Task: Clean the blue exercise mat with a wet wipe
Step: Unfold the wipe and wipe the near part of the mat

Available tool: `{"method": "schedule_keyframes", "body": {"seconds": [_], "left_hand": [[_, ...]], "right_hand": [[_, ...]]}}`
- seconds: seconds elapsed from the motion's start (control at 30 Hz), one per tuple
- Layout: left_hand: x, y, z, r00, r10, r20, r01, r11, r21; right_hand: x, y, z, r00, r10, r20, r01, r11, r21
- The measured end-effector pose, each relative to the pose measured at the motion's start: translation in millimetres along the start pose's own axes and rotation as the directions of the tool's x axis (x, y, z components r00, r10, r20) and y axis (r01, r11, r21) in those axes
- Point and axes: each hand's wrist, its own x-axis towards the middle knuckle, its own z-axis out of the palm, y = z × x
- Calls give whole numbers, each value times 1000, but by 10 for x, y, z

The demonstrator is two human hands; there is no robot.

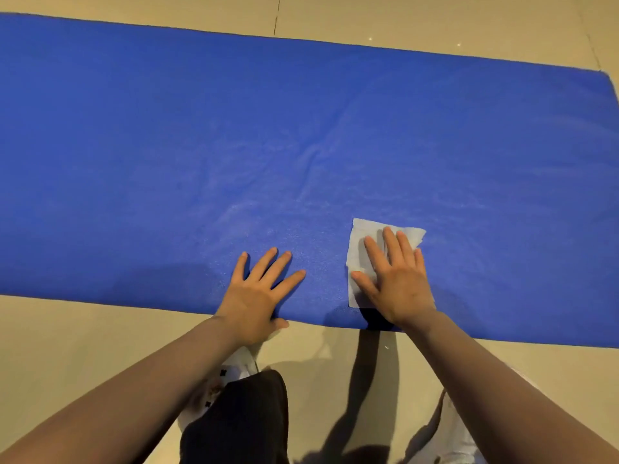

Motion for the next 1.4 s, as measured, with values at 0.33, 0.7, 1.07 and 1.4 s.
{"method": "schedule_keyframes", "body": {"seconds": [0.33, 0.7, 1.07, 1.4], "left_hand": [[-183, -10, -429, 867, 149, -475, -197, 979, -53], [-742, -443, -1418, 842, -370, -393, 209, 895, -394], [-105, 510, -1570, 700, -137, -701, -8, 980, -199], [270, 561, -278, 925, 99, -366, -172, 970, -173]], "right_hand": [[-426, -121, -70, 922, -382, -66, 371, 918, -141], [-498, -512, -1758, 789, -518, -331, 443, 853, -278], [-1115, 385, -1952, 894, -210, -396, 188, 978, -94], [-1040, 889, -192, 948, -164, -273, 150, 986, -69]]}}
